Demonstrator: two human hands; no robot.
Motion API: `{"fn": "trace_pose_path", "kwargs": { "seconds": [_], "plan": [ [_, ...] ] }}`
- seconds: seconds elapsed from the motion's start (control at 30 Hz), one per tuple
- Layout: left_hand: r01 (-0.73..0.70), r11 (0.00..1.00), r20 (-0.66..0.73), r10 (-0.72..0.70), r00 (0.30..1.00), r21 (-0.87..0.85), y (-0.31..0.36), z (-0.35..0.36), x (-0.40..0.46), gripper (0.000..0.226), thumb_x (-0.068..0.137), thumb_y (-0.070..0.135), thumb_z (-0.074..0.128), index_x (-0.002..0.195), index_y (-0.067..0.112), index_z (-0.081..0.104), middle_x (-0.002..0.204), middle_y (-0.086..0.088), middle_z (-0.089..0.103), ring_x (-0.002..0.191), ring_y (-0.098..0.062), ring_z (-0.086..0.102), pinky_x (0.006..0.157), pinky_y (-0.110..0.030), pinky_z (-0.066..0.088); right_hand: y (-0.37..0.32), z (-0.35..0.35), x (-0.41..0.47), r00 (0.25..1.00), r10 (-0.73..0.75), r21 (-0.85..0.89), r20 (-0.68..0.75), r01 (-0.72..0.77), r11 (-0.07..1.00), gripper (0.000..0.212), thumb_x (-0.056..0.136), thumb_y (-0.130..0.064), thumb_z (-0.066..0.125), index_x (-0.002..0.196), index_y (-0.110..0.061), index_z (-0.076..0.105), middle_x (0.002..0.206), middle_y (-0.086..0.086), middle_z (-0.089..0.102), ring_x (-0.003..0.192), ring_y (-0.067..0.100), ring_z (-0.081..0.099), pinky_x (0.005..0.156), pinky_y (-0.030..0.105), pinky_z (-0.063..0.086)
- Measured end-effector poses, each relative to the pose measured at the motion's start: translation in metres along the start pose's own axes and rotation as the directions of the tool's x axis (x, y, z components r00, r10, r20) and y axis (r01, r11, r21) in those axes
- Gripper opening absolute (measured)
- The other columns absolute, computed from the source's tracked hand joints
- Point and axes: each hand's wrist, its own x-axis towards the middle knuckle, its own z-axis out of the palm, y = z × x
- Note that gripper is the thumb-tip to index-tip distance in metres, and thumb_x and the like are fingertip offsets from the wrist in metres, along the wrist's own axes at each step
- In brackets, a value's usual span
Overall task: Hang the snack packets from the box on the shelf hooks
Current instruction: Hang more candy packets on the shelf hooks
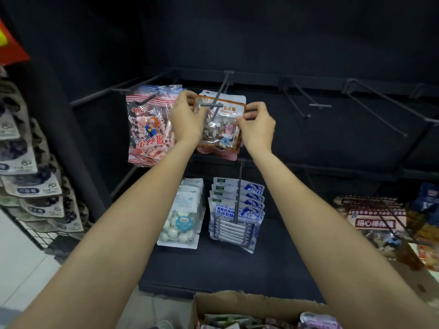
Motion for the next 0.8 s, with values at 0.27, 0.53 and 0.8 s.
{"fn": "trace_pose_path", "kwargs": {
  "seconds": [0.27, 0.53, 0.8],
  "plan": [
    [0.146, 0.966, 0.144, -0.116, 0.983, -0.216, -0.024, -0.034, -0.109, 0.044, 0.091, 0.009, 0.058, 0.133, 0.019, 0.049, 0.132, 0.002, 0.053, 0.119, -0.007, 0.05, 0.083, -0.001, 0.042, 0.043, -0.053, -0.102, 0.988, -0.103, 0.035, 0.114, 0.1, 0.994, 0.028, 0.089, -0.015, 0.065, 0.116, -0.018, 0.06, 0.111, -0.01, 0.058, 0.103, 0.0, 0.054, 0.087, 0.008, 0.039],
    [0.331, 0.938, 0.578, -0.216, 0.787, -0.101, -0.038, -0.045, -0.292, 0.02, 0.093, 0.007, 0.054, 0.107, 0.016, 0.065, 0.095, 0.004, 0.07, 0.091, -0.003, 0.065, 0.079, -0.012, 0.048, 0.146, -0.14, -0.259, 0.803, 0.065, -0.245, 0.592, 0.103, 0.964, 0.015, 0.09, -0.022, 0.062, 0.104, -0.021, 0.069, 0.092, -0.006, 0.072, 0.086, 0.01, 0.067, 0.078, 0.031, 0.052],
    [0.139, 0.894, 0.745, -0.435, 0.505, 0.427, -0.157, -0.035, -0.433, 0.02, 0.086, 0.02, 0.065, 0.106, 0.023, 0.067, 0.094, 0.007, 0.07, 0.09, -0.01, 0.065, 0.083, -0.026, 0.051, 0.269, -0.184, -0.378, 0.42, 0.496, -0.575, 0.76, 0.078, 0.815, 0.03, 0.092, -0.022, 0.059, 0.122, -0.019, 0.061, 0.118, 0.007, 0.065, 0.105, 0.025, 0.062, 0.085, 0.034, 0.048]
  ]
}}
